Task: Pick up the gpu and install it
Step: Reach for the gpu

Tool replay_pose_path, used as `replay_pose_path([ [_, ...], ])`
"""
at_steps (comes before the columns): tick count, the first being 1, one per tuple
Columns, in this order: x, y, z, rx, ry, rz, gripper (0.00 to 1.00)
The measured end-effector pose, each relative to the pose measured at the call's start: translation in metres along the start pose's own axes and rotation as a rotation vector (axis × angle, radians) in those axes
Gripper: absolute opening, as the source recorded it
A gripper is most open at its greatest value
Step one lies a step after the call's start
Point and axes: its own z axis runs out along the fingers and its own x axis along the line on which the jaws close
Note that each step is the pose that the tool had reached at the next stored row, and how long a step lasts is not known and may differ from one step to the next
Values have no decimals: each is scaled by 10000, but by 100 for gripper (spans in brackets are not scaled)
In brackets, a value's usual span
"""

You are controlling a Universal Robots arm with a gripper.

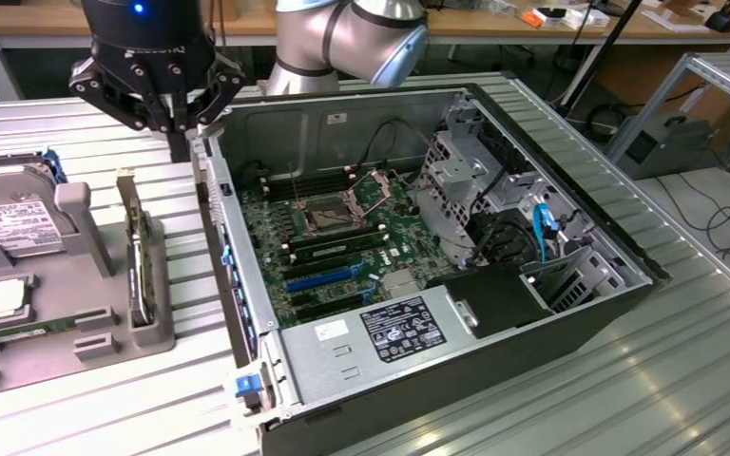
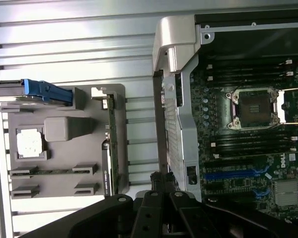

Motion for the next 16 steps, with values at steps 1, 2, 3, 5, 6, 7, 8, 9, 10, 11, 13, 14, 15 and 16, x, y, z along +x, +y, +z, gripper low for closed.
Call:
replay_pose_path([
  [1, 13, -1, -1, 1, 1, 0, 11],
  [2, 34, -3, -1, 0, 0, 0, 11],
  [3, 58, -4, -2, 0, 0, 0, 11],
  [5, 114, -9, -4, 1, 0, -1, 11],
  [6, 130, -10, -4, 1, 1, 0, 11],
  [7, 156, -12, -5, 0, 0, -1, 11],
  [8, 175, -13, -5, 1, 0, -1, 11],
  [9, 193, -15, -5, 0, 0, -1, 11],
  [10, 219, -17, -6, 1, 0, 0, 11],
  [11, 230, -17, -6, 0, 0, -1, 11],
  [13, 231, -17, -7, 1, 1, -1, 11],
  [14, 231, -17, -7, 0, 1, -1, 11],
  [15, 231, -17, -6, 0, 0, -1, 11],
  [16, 231, -17, -6, 1, 0, 0, 11],
])
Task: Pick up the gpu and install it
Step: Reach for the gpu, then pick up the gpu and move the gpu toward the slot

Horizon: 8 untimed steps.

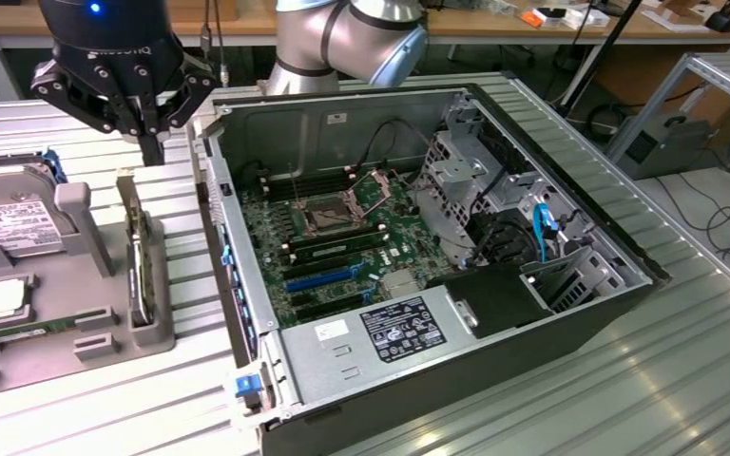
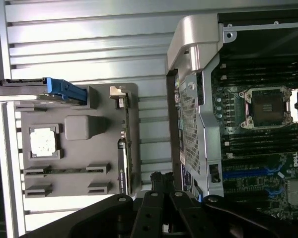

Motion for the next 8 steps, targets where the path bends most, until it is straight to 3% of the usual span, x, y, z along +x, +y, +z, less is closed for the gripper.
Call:
replay_pose_path([
  [6, 0, 0, 0, 0, 0, 0, 11],
  [8, 0, 0, 0, 0, 0, 0, 29],
])
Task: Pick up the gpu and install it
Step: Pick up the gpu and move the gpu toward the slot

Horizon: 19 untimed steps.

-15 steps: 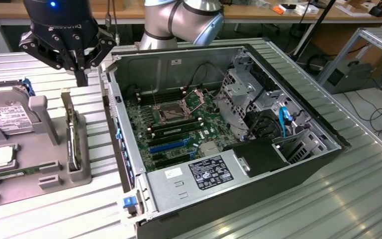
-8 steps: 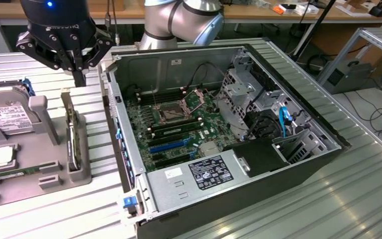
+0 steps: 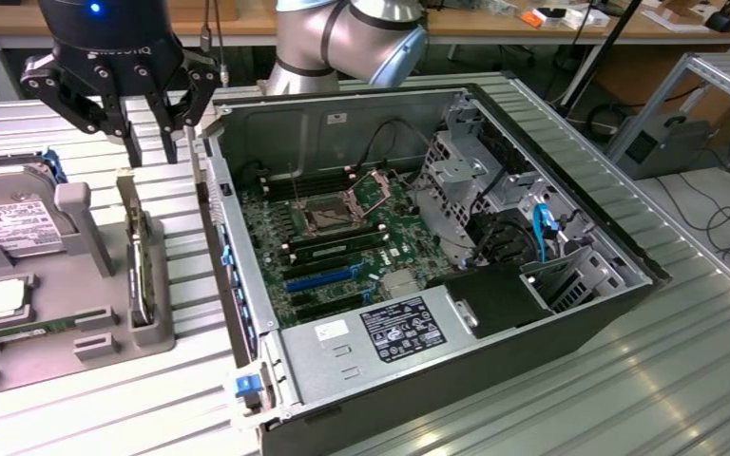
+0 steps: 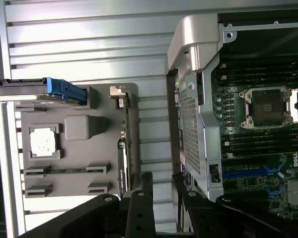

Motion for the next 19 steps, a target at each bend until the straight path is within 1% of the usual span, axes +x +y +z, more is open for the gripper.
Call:
replay_pose_path([
  [1, 0, 0, 0, 0, 0, 0, 36],
  [5, 0, 0, 0, 0, 0, 0, 36],
  [8, 4, -1, 20, 0, 0, 0, 36],
  [9, 10, -2, 34, -14, 1, 1, 36],
  [10, 15, -3, 41, -14, 2, 1, 36],
  [12, 37, -5, 58, -48, 3, 2, 36],
  [19, 77, -10, 84, -108, 9, 3, 36],
])
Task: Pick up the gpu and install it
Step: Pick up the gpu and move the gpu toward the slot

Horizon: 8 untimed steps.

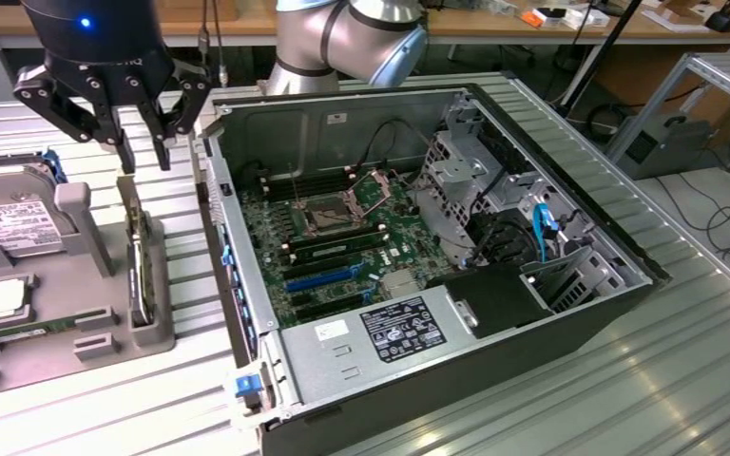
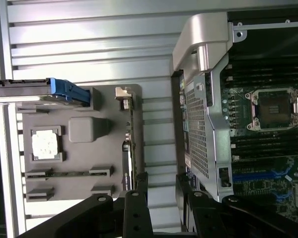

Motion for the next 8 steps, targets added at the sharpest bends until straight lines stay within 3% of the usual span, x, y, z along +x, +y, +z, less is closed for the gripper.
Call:
replay_pose_path([
  [8, 32, -5, 53, -42, 3, 1, 36],
])
